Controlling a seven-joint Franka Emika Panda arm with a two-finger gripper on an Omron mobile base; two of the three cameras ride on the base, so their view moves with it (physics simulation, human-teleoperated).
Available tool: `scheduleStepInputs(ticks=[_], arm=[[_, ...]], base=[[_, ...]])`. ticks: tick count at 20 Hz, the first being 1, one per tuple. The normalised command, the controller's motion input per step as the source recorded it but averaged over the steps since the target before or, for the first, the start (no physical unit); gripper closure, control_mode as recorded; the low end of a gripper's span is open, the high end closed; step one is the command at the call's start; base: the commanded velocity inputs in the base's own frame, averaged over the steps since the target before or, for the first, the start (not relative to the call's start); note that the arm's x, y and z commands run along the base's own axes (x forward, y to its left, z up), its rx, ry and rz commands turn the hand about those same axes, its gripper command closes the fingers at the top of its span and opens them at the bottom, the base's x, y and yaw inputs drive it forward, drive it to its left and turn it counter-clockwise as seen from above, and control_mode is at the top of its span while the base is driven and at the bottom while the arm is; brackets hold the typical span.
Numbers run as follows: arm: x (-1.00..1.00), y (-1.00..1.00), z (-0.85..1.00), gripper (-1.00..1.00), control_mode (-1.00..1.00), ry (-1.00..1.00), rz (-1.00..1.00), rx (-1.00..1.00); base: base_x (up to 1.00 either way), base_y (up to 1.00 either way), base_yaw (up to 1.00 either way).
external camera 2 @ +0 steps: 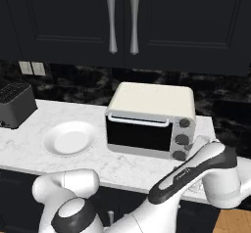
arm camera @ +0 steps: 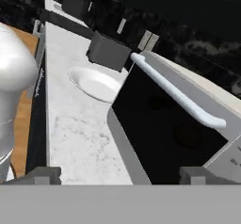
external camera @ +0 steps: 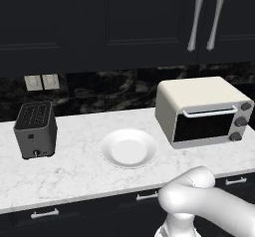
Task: Pick up the kebab skewer and baguette bread, and place them inside the toaster oven. Close the toaster oven door and start by setting the timer.
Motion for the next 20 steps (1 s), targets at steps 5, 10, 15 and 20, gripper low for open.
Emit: scheduleStepInputs(ticks=[5, 10, 15, 20], arm=[[0.28, 0.16, -0.18, -1.0, -1.0, -0.29, -0.27, -0.06], [0.47, 0.07, -0.18, -1.0, -1.0, -0.06, -0.27, -0.14], [0.69, -0.03, -0.08, -1.0, -1.0, 0.0, -0.13, -0.05], [0.29, -0.31, -0.06, -1.0, -1.0, -0.04, 0.0, 0.0]], base=[[0.0, 0.0, 0.0], [0.0, 0.0, 0.0], [0.0, 0.0, 0.0], [0.0, 0.0, 0.0]])
